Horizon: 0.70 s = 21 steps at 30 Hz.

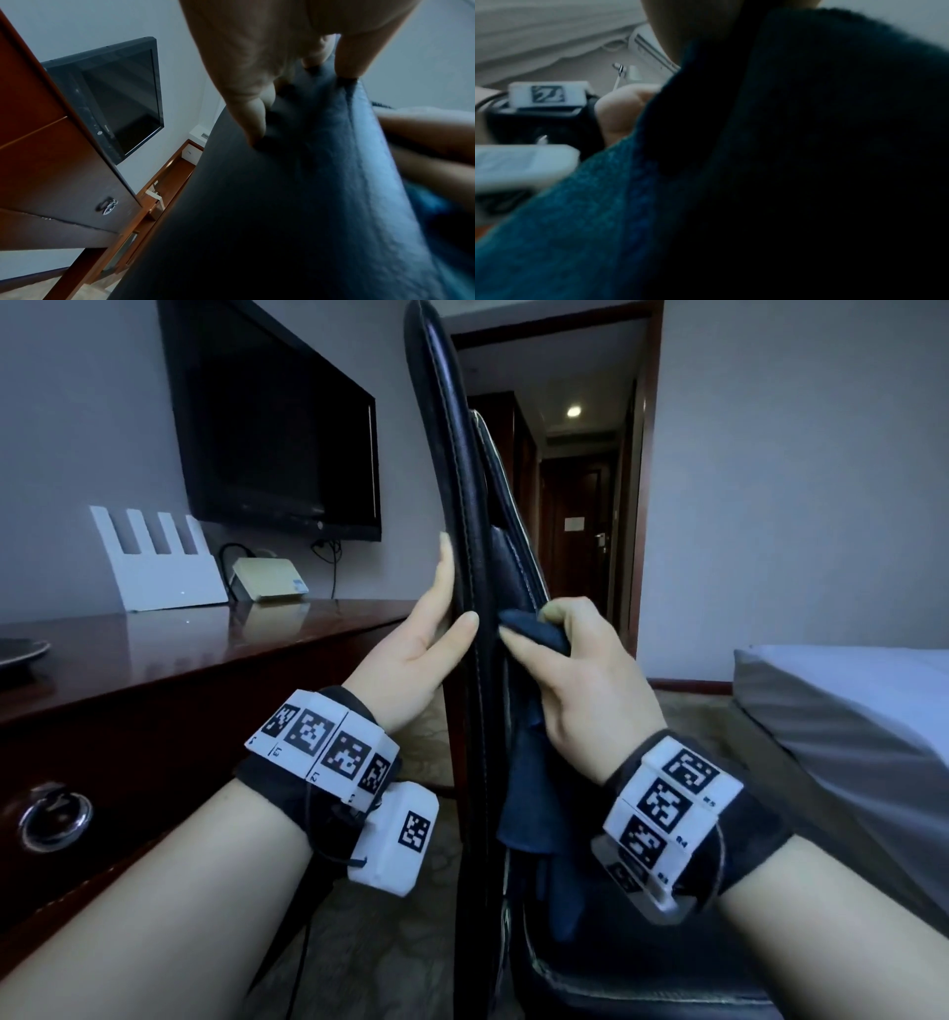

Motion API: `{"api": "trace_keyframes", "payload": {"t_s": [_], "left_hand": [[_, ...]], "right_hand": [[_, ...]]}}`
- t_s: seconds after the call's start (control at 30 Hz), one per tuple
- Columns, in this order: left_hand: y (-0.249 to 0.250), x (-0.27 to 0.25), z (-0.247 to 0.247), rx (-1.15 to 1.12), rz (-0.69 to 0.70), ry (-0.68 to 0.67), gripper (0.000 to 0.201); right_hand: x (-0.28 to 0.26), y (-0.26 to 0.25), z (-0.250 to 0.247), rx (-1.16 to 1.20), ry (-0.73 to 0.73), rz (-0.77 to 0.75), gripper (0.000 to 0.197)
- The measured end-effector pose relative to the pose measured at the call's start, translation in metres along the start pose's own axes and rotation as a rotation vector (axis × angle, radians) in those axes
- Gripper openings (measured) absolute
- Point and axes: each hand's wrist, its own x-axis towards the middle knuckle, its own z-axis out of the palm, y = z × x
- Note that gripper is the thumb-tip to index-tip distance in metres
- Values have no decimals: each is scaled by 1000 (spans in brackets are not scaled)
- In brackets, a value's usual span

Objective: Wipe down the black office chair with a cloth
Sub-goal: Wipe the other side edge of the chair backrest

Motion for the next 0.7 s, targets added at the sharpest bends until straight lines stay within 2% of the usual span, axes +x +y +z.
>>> {"api": "trace_keyframes", "payload": {"t_s": [0.1, 0.13, 0.2, 0.27, 0.33, 0.47, 0.6, 0.7], "left_hand": [[-1, -7, 5, 47, -15, 47, 67], [-1, -10, 7, 68, -22, 57, 65], [-6, -17, 11, 122, -37, 76, 61], [-9, -22, 13, 127, -45, 82, 59], [-12, -23, 13, 105, -44, 81, 57], [-15, -27, 15, -1, -57, 57, 55], [-22, -39, 20, 66, -74, 30, 59], [-27, -47, 26, 42, -95, 13, 60]], "right_hand": [[-24, 7, 11, 48, -98, 47, 26], [-27, 8, 11, 56, -112, 44, 29], [-25, 5, 6, 27, -23, -6, 48], [-14, 3, 1, 10, 106, -49, 50], [-6, 0, 2, 51, 141, -16, 52], [-31, -5, 21, -12, 93, -23, 48], [-71, 6, 36, -110, 21, -90, 39], [-69, 5, 29, -96, 14, -77, 42]]}}
